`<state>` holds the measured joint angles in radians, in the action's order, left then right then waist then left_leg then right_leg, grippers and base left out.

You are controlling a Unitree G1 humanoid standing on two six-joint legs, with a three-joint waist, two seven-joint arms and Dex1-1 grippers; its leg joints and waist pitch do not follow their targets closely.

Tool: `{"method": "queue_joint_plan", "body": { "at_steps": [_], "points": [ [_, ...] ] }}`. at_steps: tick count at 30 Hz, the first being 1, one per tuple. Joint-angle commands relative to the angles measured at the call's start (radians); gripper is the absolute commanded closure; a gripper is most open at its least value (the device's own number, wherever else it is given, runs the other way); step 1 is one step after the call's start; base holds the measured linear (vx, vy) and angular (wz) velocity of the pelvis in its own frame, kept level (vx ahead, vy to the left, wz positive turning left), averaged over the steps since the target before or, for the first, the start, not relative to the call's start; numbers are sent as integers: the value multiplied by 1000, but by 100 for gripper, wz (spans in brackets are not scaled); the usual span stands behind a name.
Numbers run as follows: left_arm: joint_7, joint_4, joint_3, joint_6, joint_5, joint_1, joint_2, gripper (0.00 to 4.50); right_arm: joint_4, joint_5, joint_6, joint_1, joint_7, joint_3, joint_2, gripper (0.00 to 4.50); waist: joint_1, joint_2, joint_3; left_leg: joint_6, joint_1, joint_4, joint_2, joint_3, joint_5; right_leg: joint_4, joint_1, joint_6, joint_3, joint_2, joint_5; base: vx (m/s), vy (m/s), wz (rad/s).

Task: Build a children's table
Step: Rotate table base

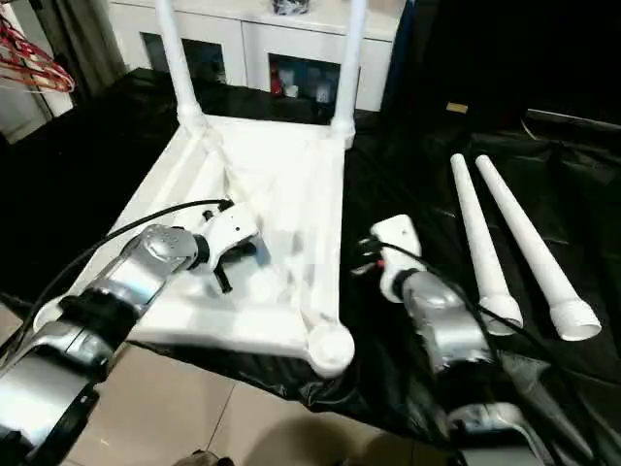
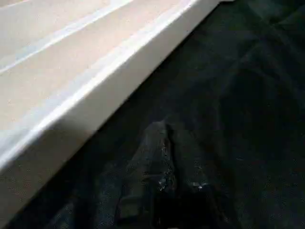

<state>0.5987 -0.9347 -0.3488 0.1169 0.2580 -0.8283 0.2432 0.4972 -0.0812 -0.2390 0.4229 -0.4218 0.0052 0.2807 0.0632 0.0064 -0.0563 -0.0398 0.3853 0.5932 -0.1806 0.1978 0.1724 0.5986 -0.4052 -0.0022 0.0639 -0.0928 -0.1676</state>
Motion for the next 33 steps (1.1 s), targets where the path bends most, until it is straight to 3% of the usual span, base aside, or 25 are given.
{"method": "queue_joint_plan", "body": {
  "at_steps": [1,6,13,17,22,23,24,25,26,27,30,33],
  "points": [
    [-122,-109,13,-64,17,-53,-32,450,-64,-10,-24,-24,7,-24,18,447,4,-11,76,57,-17,-62,-35,-20,179,-70,53,-207,-38,-50,-166,0,0,0],
    [-290,-190,58,-141,1,-98,-81,450,-121,-24,-45,-43,21,-48,31,447,8,-22,77,76,-17,-59,-37,-20,176,-72,53,-204,-36,-54,-193,0,0,0],
    [-488,-313,92,-210,7,-131,-101,450,-239,-31,-94,-78,41,-59,24,447,6,-23,77,92,-15,-58,-36,-22,168,-73,52,-192,-33,-53,-192,0,0,0],
    [-500,-326,150,-262,-35,-129,-92,450,-295,-33,-121,-92,49,-57,15,447,5,-24,77,95,-15,-58,-36,-22,160,-72,52,-193,-32,-53,-187,0,0,0],
    [-295,-258,230,-329,-150,-98,-78,450,-377,-55,-151,-102,47,-72,29,447,14,-25,77,104,-18,-60,-42,-21,142,-65,50,-230,-35,-58,-141,0,0,0],
    [-158,-206,237,-335,-197,-72,-77,450,-393,-66,-166,-104,42,-80,38,447,18,-25,75,103,-20,-61,-43,-20,144,-66,49,-233,-36,-60,-152,0,0,0],
    [-107,-190,240,-333,-215,-64,-77,450,-397,-69,-174,-104,39,-82,42,447,20,-23,75,101,-20,-62,-44,-19,146,-65,48,-234,-36,-60,-155,0,0,0],
    [-48,-156,231,-331,-231,-47,-73,450,-402,-72,-178,-106,30,-81,48,447,25,-31,74,94,-21,-62,-44,-18,156,-64,47,-230,-37,-61,-174,0,0,0],
    [127,-46,201,-299,-283,8,-58,450,-420,-77,-193,-116,3,-75,67,447,29,-36,73,91,-24,-64,-47,-18,159,-66,48,-232,-37,-65,-188,0,0,0],
    [194,-1,188,-279,-302,30,-51,450,-427,-78,-199,-120,-7,-72,75,447,34,-30,70,86,-20,-66,-51,-18,160,-64,46,-233,-40,-67,-197,0,0,0],
    [373,104,116,-212,-314,86,-13,450,-468,-97,-232,-146,-85,-51,119,447,31,-32,68,65,-24,-70,-53,-19,194,-65,44,-219,-41,-65,-217,0,0,0],
    [438,98,80,-212,-279,94,6,450,-502,-107,-255,-163,-136,-33,153,447,31,-31,65,43,-26,-74,-53,-20,227,-72,42,-193,-43,-65,-252,0,0,0]
  ]
}}
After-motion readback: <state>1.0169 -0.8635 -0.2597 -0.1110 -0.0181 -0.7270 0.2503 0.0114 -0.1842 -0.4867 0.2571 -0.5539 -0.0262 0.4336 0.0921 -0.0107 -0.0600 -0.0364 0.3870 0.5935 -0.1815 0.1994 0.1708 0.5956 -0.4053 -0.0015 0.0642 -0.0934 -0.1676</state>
